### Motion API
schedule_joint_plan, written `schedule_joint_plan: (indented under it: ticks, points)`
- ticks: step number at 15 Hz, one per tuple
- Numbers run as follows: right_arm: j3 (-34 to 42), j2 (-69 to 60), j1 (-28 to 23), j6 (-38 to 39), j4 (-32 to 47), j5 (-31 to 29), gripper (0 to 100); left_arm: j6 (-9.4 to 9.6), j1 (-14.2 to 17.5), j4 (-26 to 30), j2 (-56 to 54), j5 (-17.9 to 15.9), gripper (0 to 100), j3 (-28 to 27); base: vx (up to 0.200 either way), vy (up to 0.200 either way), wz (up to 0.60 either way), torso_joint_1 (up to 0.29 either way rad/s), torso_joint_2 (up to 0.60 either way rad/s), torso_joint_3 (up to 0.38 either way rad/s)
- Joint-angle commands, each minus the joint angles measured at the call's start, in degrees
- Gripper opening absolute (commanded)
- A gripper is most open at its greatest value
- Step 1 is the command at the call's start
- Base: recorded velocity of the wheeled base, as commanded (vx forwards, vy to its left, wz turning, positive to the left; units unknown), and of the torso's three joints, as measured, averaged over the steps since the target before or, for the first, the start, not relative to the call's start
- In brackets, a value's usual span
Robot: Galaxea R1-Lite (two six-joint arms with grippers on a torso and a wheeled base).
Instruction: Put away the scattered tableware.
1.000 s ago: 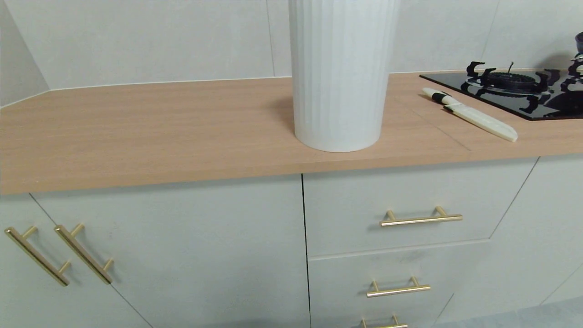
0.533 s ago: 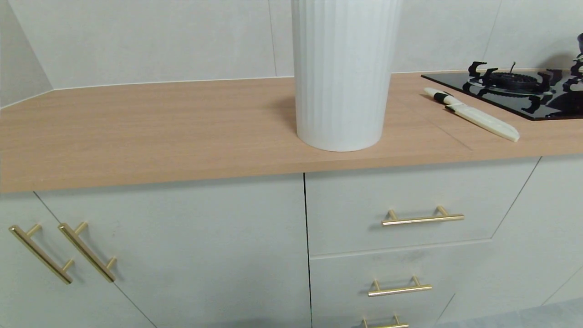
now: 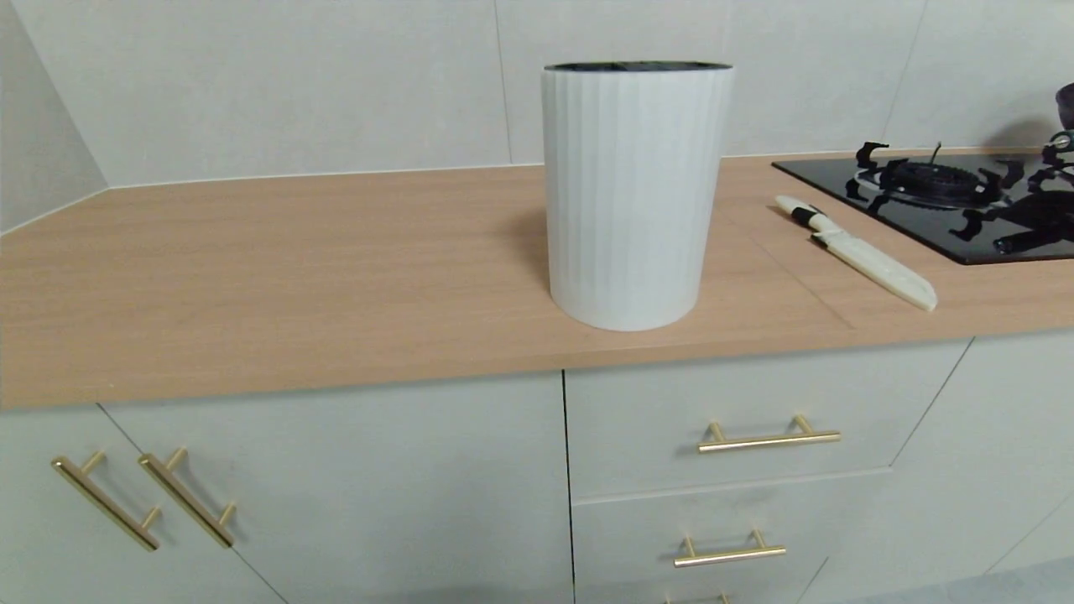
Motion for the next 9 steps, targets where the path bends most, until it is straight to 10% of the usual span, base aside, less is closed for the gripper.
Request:
schedule_joint_plan:
  ticks: [1,9]
  points:
    - [0.0,0.1,0.0,0.0,0.0,0.0,100,-0.02,0.0,0.0,0.1,0.0,100,0.0,0.000,0.000,0.00,0.139,-0.52,-0.310]
    - [0.0,0.1,0.0,0.0,0.0,0.1,100,-0.02,0.0,0.0,0.1,0.0,100,0.0,0.000,0.000,0.00,0.174,-0.48,-0.301]
